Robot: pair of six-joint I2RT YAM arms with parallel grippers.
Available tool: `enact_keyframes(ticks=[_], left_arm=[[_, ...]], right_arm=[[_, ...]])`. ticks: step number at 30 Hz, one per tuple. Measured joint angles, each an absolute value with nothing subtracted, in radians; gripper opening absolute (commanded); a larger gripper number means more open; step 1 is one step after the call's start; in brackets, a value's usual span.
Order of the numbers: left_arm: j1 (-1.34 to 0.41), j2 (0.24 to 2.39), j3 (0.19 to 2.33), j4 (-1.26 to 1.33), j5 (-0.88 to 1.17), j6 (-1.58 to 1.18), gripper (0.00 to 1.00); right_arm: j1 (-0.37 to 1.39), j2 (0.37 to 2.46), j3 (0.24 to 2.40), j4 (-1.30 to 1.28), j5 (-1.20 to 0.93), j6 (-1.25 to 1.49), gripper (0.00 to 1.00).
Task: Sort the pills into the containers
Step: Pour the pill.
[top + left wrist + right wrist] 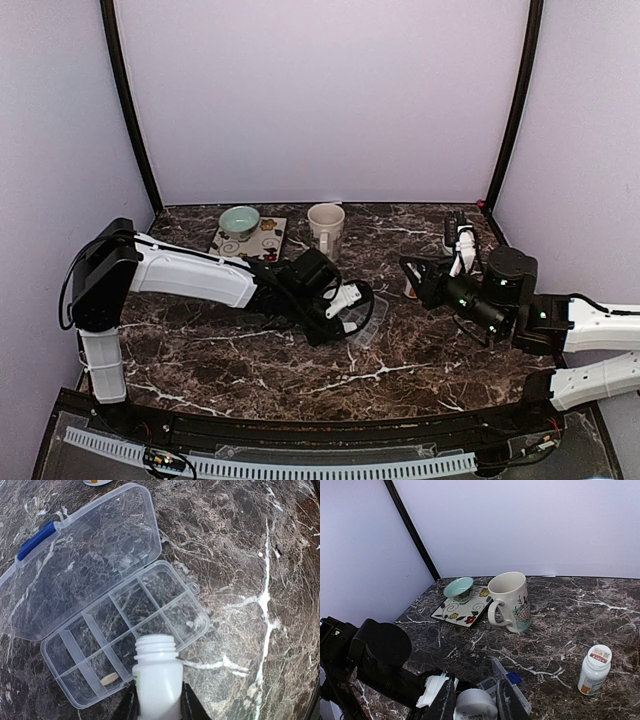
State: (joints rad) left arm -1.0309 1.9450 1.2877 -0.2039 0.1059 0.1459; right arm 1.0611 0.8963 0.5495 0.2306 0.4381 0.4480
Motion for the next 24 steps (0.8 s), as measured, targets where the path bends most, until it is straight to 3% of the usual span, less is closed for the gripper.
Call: enact_keyframes(ticks=[24], left_arm=[[-1.040,1.986,1.372,-0.311,0.082,0.151,0.00]], right_arm=[[1.061,0.890,0.549,0.231,0.438,0.451,0.00]])
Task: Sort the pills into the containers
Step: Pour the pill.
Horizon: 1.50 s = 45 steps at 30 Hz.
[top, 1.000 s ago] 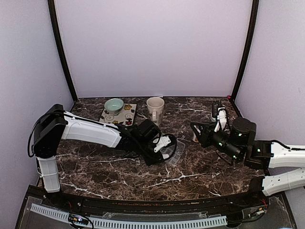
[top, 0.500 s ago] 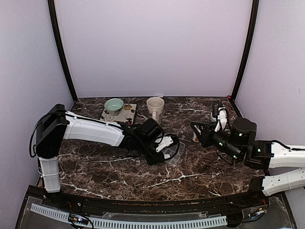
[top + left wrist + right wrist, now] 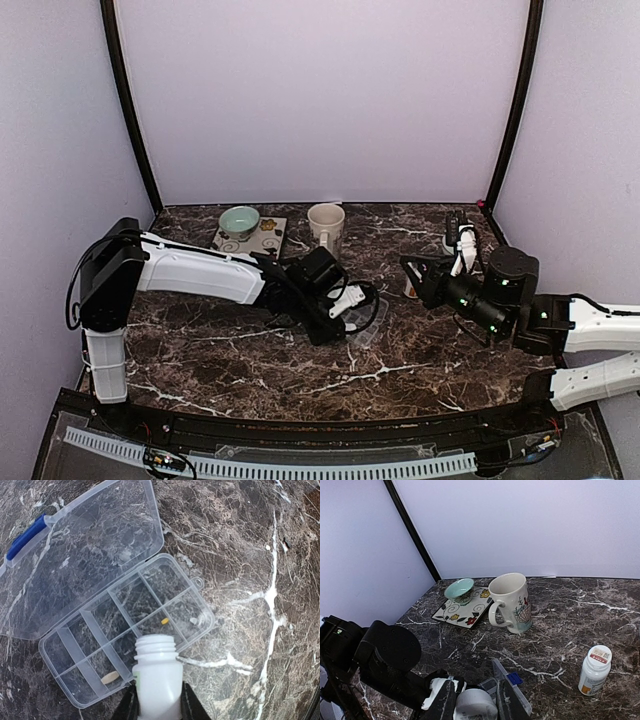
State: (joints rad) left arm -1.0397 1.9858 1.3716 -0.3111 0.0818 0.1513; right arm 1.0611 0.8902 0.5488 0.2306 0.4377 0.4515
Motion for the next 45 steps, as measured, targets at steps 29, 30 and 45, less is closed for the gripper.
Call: enact_keyframes(ticks=[29,30,45], left_arm=[[-1.047,1.992,1.367,-0.286,0.075,0.141,0.00],[-1.047,1.987,1.352,-0.263,0.078,0.135,0.00],[-1.048,1.829,1.079,0.045,0.091,0.065,0.00]], right_arm=[[1.061,0.879,0.549,0.227,0.437,0.456,0.00],[1.061,0.875,0.549,0.227,0.438,0.458,0.00],[1.060,0.853,0.533,0.228,0.430,0.473,0.00]])
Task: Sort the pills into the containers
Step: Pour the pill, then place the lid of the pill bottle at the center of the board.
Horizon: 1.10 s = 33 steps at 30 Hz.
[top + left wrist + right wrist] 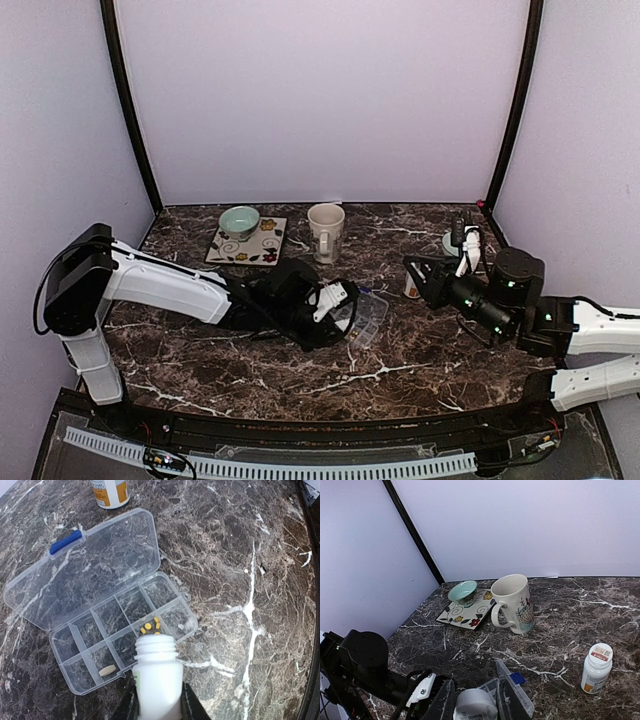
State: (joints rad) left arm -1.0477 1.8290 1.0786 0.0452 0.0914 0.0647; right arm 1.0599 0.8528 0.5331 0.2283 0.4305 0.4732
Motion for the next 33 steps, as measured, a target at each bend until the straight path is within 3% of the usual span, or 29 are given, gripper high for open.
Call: enact_keyframes(ticks=[17,33], left_arm=[[-1.048,1.674,0.800,0.497,0.093,0.006,0.00],[-1.053,1.531,0.712,0.770,0.124,-0.023,0.00]], right_arm=[[1.060,0.862,0.533,0.247,0.401,0.481,0.00],[1.060,0.955,0.645,0.222,0.273,0.508,0.00]])
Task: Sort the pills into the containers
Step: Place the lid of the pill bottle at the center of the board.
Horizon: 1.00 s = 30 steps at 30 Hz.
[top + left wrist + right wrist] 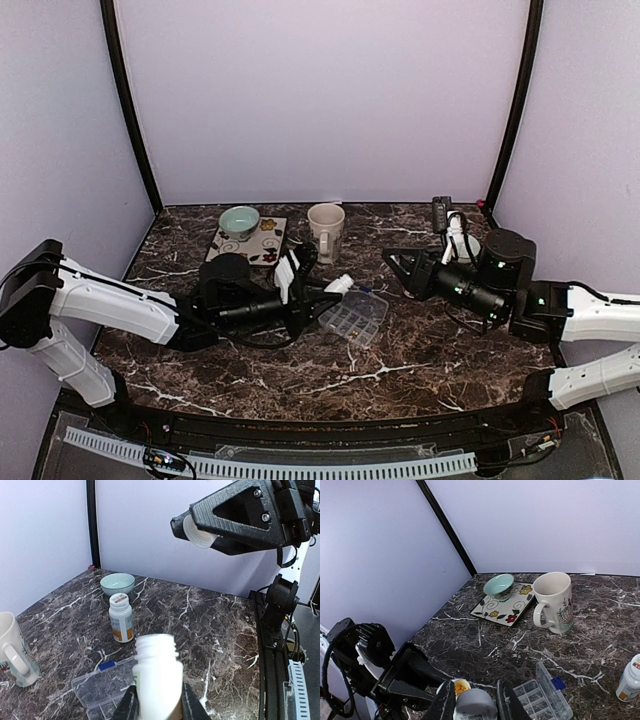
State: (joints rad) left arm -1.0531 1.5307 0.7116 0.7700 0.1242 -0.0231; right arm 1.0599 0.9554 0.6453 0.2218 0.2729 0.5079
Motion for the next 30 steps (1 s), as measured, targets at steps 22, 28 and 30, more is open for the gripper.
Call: enact_keyframes(ticks=[22,28,30], left_arm=[[-1.067,1.372,0.713,0.714,0.248,0.015,0.00],[-1.070,1.371,0.721,0.670,0.274,0.025,0.00],[-1.070,1.371,0.721,0.660,0.278,0.027,0.00]], right_arm=[[1.044,1.095,0.905,-0.008,-0.009,0.612,0.00],[1.044,1.128,0.934,-0.031,-0.052,0.627,0.00],[1.043,1.131,0.939,-0.033,-0.060,0.631,0.00]])
